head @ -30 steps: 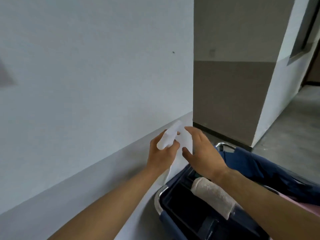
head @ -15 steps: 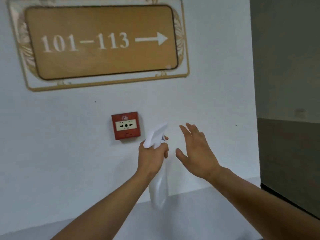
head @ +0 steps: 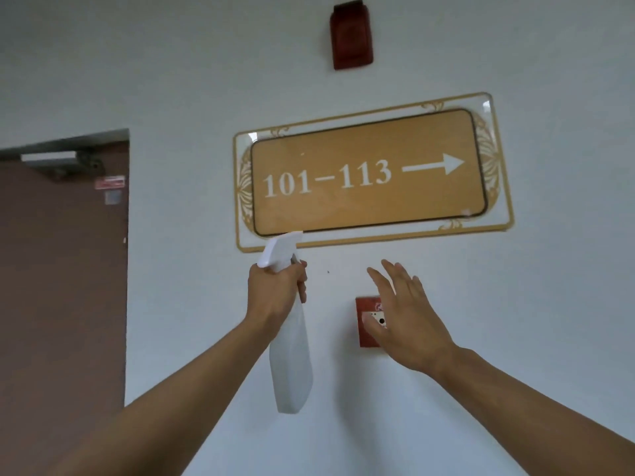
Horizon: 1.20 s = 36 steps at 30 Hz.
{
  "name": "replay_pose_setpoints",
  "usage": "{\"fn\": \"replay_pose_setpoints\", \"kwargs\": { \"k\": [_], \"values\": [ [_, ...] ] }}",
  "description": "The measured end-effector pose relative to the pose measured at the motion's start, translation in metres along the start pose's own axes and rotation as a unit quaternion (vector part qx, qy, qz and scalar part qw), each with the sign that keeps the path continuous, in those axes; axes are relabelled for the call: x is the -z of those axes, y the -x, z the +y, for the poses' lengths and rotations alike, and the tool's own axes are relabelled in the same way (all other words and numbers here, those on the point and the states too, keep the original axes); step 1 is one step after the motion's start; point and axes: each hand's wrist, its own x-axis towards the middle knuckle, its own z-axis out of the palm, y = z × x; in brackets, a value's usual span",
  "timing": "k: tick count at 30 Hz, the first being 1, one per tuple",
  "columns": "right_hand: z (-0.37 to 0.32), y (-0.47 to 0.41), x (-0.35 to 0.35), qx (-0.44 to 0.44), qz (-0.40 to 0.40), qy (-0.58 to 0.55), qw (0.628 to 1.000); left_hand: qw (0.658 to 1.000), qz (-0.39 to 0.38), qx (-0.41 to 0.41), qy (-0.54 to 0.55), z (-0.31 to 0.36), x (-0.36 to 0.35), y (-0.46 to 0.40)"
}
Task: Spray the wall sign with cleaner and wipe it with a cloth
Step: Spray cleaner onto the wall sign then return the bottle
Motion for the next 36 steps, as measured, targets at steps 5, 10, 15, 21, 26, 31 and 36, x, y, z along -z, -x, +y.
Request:
{"fn": "replay_pose_setpoints", "kwargs": {
  "k": [5, 10, 15, 21, 26, 31, 36],
  "values": [
    [-0.035, -0.063, 0.01, 0.042, 0.03, 0.003, 0.999, 0.998, 0.044, 0.013, -0.042, 0.027, 0.037, -0.061],
    [-0.052, -0.105, 0.01, 0.061, 0.054, -0.002, 0.997, 0.997, 0.07, 0.007, -0.028, 0.033, 0.062, -0.098],
    [-0.062, -0.129, -0.002, 0.08, 0.065, -0.005, 0.995, 0.995, 0.1, -0.007, -0.016, 0.035, 0.075, -0.124],
    [-0.071, -0.147, -0.016, 0.105, 0.083, -0.014, 0.991, 0.994, 0.088, -0.047, -0.04, 0.049, 0.084, -0.151],
    [-0.076, -0.155, -0.021, 0.119, 0.088, -0.009, 0.989, 0.996, 0.067, -0.061, -0.021, 0.055, 0.08, -0.153],
    [-0.081, -0.157, -0.014, 0.122, 0.099, -0.013, 0.988, 0.996, 0.062, -0.051, -0.039, 0.052, 0.079, -0.149],
    [-0.078, -0.156, -0.01, 0.12, 0.102, -0.017, 0.987, 0.996, 0.07, -0.056, -0.029, 0.053, 0.078, -0.147]
  ]
}}
